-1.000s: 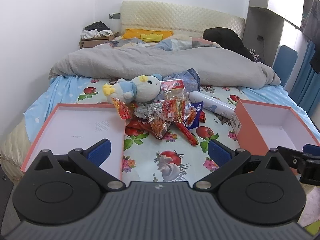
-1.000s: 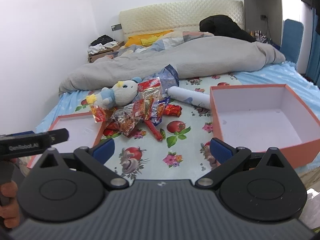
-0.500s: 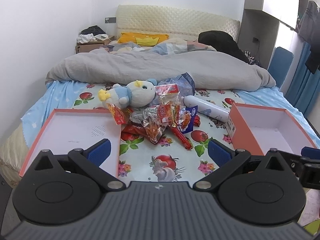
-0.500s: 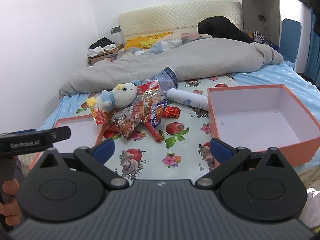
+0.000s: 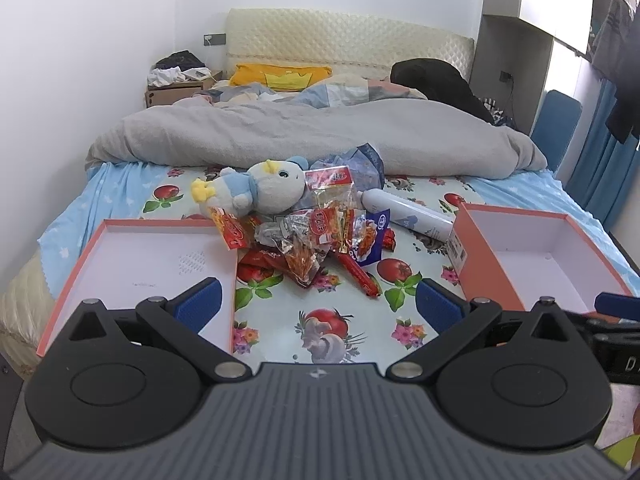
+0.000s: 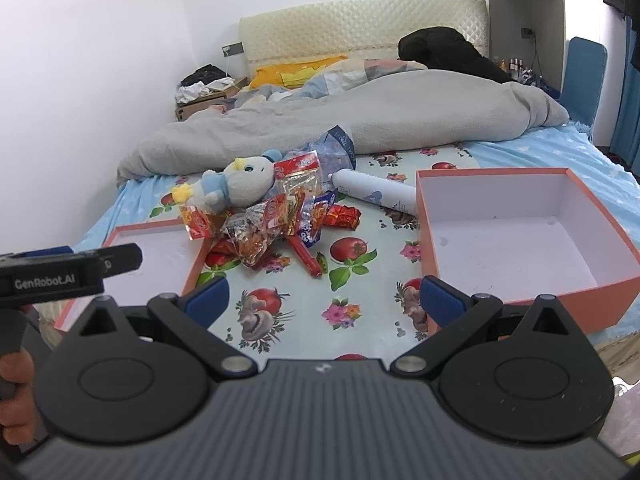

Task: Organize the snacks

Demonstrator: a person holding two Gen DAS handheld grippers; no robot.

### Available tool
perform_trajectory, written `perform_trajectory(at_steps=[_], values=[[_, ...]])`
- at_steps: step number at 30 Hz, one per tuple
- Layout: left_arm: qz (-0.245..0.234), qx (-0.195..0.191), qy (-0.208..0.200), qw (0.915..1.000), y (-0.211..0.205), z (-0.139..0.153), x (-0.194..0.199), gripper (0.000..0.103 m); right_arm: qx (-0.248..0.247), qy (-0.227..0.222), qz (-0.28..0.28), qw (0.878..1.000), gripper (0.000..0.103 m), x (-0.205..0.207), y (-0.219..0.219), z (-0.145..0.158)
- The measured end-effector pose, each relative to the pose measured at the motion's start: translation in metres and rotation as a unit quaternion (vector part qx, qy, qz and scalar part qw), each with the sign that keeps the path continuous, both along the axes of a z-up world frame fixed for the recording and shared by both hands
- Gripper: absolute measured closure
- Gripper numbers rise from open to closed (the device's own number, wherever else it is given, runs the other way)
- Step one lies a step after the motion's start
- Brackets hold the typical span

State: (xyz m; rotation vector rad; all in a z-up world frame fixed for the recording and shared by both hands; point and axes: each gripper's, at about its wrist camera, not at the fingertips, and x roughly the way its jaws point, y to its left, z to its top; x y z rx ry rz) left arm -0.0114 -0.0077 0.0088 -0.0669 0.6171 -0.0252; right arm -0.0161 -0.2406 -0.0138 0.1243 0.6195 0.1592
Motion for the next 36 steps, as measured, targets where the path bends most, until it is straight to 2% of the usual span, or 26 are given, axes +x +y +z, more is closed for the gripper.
perform_trajectory(at_steps=[12,18,26,27,36], values=[[0.005,0.004,-0.003,1.0,0.002,0.0,0.0,0.0,0.008,0.002,0.01,1.0,0.0,-0.001,0.0,-0.004],[0.004,0.006,0.002,1.0,0.002,-0.009,-0.001,0.0,0.0,0.0,0.01,1.0,0.0,-0.005,0.004,-0.009],[0.005,0.014,0.012,0.9998,0.0,-0.02,0.001,0.0,0.021,-0.001,0.019,1.0,0.001,-0.006,0.006,-0.016],[0.005,0.015,0.012,0.9998,0.0,-0.021,0.001,0.0,0.022,0.0,0.019,1.0,0.004,-0.006,0.006,-0.017],[0.004,0.021,0.013,0.9997,-0.004,-0.027,0.005,0.0,0.024,-0.005,0.013,1.0,0.004,-0.009,0.006,-0.021]])
